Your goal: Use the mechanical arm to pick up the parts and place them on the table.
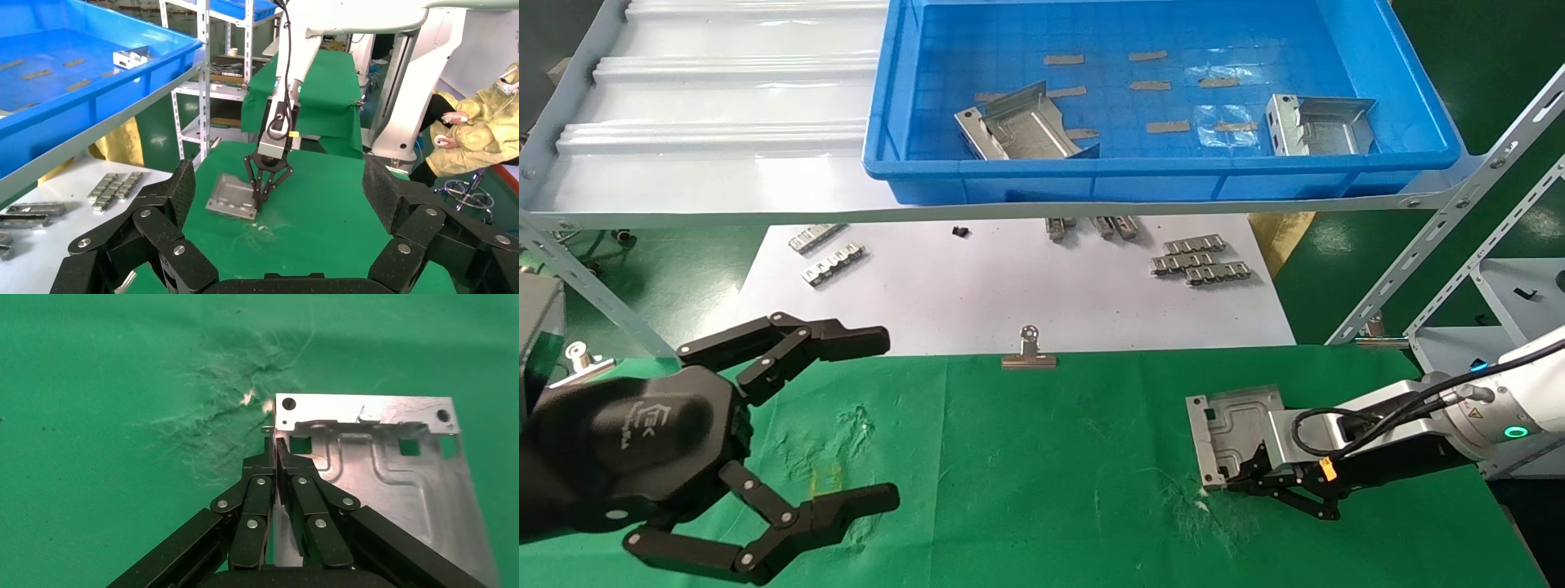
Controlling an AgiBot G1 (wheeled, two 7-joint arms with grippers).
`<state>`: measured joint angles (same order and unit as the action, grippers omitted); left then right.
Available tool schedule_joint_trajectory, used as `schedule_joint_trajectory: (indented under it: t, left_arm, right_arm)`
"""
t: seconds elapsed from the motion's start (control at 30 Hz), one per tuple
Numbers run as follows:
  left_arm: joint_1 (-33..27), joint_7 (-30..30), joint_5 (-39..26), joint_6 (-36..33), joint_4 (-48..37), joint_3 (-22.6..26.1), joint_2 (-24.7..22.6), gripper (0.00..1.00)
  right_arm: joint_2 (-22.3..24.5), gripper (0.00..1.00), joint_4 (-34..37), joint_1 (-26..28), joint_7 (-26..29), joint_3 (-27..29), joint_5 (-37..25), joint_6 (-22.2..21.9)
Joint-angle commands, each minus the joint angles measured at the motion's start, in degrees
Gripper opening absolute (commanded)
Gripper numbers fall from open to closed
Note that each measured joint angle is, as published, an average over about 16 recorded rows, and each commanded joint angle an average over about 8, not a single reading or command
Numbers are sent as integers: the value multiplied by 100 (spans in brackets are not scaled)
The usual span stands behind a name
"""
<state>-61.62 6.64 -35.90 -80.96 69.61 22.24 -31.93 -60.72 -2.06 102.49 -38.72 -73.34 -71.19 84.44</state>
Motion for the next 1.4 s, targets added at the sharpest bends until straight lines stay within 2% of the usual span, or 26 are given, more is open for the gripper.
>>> schedule_joint_trajectory:
  t: [0.03,0.27,0.47,0.63,0.93,1.23,1.4]
  left_arm:
    - [0,0,0,0,0,0,0,100]
    - [0,0,0,0,0,0,0,100]
    - [0,0,0,0,0,0,0,100]
    - [0,0,0,0,0,0,0,100]
    - [1,0,1,2,-1,0,1,100]
    - [1,0,1,1,-1,0,1,100]
    - [1,0,1,2,-1,0,1,100]
  right_arm:
    - [-30,100,25,-9,-23,-16,-24,-58]
    - [-58,100,57,56,-97,-32,-49,-98]
    - [-12,100,30,255,-80,35,53,336]
    - [94,100,38,391,108,262,396,613]
    - [206,100,68,385,455,636,968,703]
    - [208,100,16,352,410,601,874,678]
    - [318,100,-323,142,618,839,964,650]
